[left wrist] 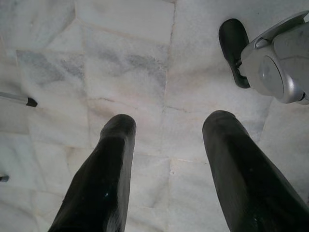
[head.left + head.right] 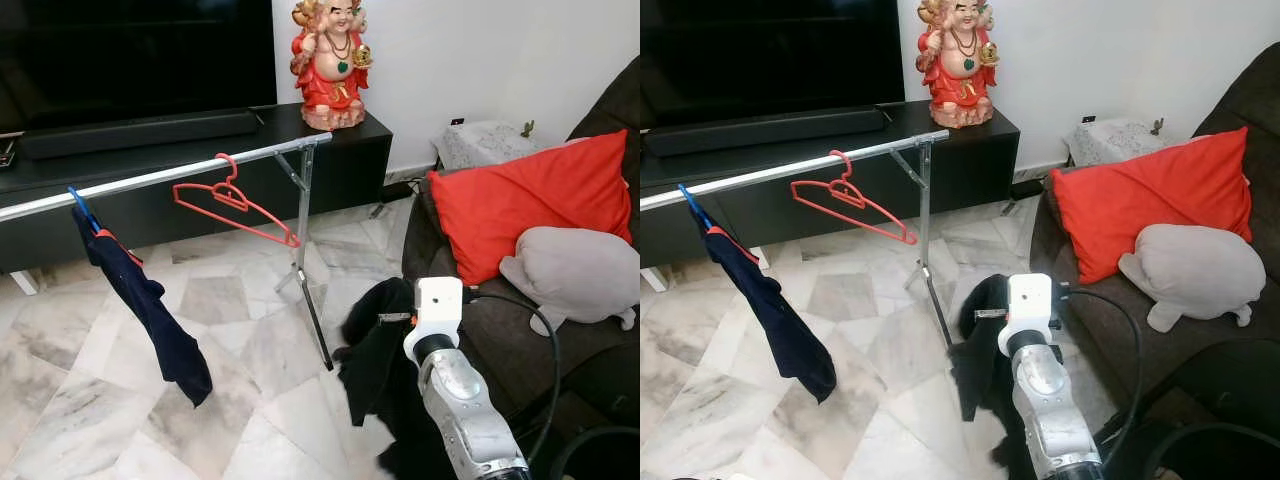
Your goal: Hang hanger
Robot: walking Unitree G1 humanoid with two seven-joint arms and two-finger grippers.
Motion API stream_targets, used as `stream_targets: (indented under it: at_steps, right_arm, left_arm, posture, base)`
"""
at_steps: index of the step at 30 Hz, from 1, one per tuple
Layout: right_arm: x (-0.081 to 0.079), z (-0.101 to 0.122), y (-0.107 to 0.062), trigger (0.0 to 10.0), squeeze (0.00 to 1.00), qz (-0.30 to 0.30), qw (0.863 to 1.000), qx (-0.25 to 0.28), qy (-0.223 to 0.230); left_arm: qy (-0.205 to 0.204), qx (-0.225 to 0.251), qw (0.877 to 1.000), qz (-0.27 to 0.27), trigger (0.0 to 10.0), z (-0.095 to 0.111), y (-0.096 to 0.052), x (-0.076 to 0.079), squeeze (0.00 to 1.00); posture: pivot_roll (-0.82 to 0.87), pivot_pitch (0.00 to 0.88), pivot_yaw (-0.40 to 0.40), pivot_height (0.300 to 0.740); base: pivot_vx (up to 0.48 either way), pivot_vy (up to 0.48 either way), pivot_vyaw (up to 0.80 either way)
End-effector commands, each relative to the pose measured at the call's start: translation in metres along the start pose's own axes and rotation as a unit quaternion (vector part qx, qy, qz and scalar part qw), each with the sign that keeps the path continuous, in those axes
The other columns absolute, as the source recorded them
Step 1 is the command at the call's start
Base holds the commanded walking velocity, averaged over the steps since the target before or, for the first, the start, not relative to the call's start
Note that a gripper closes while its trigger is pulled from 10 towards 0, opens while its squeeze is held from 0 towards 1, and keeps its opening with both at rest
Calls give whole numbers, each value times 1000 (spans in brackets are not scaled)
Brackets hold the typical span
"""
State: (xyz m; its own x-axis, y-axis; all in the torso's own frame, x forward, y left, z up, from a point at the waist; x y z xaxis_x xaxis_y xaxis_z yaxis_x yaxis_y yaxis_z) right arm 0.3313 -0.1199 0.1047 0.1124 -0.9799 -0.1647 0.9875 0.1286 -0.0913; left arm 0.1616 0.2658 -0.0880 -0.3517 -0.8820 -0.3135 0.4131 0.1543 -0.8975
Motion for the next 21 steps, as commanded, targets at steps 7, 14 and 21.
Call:
stream_targets:
  at_steps: [7, 14, 21]
  right_arm:
    - [-2, 5, 6, 10000, 0, 6, 1000, 10, -21]
    - [-1, 4, 6, 10000, 0, 3, 1000, 11, -26]
    - [0, -1, 7, 10000, 0, 6, 999, 3, -35]
  left_arm:
    - [-3, -11, 1000, 1, 10000, -8, -1, -1, 0]
    - [3, -10, 1000, -3, 10000, -8, -1, 0, 0]
    - [2, -10, 1000, -2, 10000, -8, -1, 0, 0]
  posture:
    - [-37, 56, 3, 740]
    - [-50, 41, 14, 740]
    - [-47, 25, 16, 740]
  base:
    - [0, 108, 0]
    - [0, 279, 0]
    - [0, 279, 0]
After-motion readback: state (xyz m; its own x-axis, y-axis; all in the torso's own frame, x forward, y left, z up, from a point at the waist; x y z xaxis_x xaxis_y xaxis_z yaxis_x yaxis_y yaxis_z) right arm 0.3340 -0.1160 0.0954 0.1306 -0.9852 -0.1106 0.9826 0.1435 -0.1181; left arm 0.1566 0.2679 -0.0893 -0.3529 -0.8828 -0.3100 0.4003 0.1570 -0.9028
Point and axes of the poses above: a point about 5 cm out from each wrist's last joint towards the gripper, its own y axis pointing out of the wrist towards the gripper, its own z axis along the axis of the wrist's last joint, x = y × z, the point moved 1 cm from there along y, pointing out of the wrist towards the gripper, and after that the axes turned 11 degrees about y, right-handed, at the moved point
